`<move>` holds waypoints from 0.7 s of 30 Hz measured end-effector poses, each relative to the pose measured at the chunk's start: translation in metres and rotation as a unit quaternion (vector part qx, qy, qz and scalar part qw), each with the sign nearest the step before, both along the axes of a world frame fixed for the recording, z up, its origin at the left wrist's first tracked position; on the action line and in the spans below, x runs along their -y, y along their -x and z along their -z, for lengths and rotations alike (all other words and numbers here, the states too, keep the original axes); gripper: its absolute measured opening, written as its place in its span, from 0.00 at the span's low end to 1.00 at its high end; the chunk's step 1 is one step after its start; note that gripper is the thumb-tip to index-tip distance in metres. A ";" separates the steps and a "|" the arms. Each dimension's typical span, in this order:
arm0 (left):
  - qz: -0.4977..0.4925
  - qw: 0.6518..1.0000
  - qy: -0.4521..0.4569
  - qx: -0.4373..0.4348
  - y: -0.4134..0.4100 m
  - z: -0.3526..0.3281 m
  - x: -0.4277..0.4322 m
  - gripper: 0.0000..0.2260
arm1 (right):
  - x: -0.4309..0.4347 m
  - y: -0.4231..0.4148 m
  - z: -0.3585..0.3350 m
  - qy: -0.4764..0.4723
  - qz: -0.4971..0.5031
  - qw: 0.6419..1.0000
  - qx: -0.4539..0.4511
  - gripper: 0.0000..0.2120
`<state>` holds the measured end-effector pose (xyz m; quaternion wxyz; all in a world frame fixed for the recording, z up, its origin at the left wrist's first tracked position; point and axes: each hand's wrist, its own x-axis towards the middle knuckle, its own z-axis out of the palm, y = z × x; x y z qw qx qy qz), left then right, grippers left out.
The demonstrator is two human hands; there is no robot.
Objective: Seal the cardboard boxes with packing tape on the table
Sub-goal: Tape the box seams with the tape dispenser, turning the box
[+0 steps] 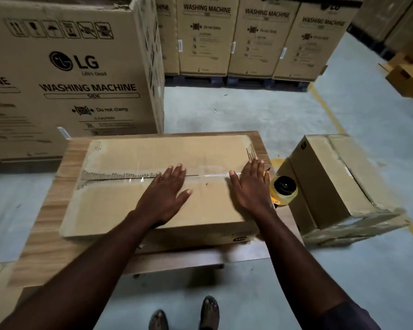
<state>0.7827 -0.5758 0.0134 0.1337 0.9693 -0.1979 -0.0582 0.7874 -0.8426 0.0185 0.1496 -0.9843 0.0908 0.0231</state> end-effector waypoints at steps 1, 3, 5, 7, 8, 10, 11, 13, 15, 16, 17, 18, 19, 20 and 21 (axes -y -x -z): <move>-0.011 1.000 -0.007 -0.003 0.002 0.000 -0.012 0.34 | -0.004 0.000 -0.002 0.001 0.012 1.000 -0.007 0.38; -0.029 0.999 -0.020 -0.009 0.003 0.000 -0.019 0.36 | -0.028 0.002 -0.010 -0.012 0.010 1.000 -0.018 0.38; -0.044 0.999 -0.024 -0.020 0.006 -0.004 -0.009 0.34 | -0.068 0.007 -0.016 -0.037 -0.084 0.996 -0.020 0.38; -0.041 0.999 -0.027 -0.022 0.009 -0.008 -0.001 0.33 | -0.111 0.015 -0.016 -0.083 -0.190 0.978 -0.029 0.36; -0.031 0.999 -0.032 -0.022 0.010 -0.009 -0.002 0.33 | -0.126 0.020 -0.014 -0.096 -0.215 0.971 -0.036 0.36; -0.017 0.999 -0.019 -0.025 0.011 -0.009 -0.016 0.34 | -0.139 0.023 -0.008 -0.092 -0.216 0.972 -0.031 0.37; -0.018 0.999 -0.001 -0.027 0.012 -0.008 -0.026 0.34 | -0.138 0.022 -0.006 -0.082 -0.209 0.974 -0.026 0.36; -0.016 1.000 0.019 -0.018 0.014 -0.006 -0.050 0.36 | -0.132 0.021 -0.003 -0.069 -0.204 0.976 -0.016 0.35; -0.023 1.000 0.011 -0.007 0.016 -0.005 -0.078 0.37 | -0.126 0.019 -0.002 -0.067 -0.193 0.979 -0.011 0.35; -0.034 0.999 0.008 -0.004 0.018 -0.004 -0.092 0.37 | -0.123 0.019 -0.001 -0.069 -0.181 0.981 -0.008 0.35; -0.049 0.999 0.006 -0.002 0.020 -0.004 -0.105 0.36 | -0.121 0.019 -0.001 -0.071 -0.165 0.984 -0.004 0.35; -0.065 0.998 0.004 0.000 0.022 -0.004 -0.116 0.35 | -0.118 0.019 -0.001 -0.074 -0.148 0.986 -0.002 0.35; -0.082 0.997 0.000 0.005 0.025 -0.005 -0.123 0.34 | -0.116 0.019 -0.002 -0.075 -0.132 0.988 -0.003 0.35; -0.100 0.995 -0.003 0.017 0.027 -0.007 -0.127 0.33 | -0.117 0.020 -0.003 -0.071 -0.119 0.990 -0.006 0.34; -0.116 0.993 -0.005 0.035 0.029 -0.008 -0.128 0.30 | -0.120 0.021 -0.004 -0.061 -0.108 0.992 -0.008 0.35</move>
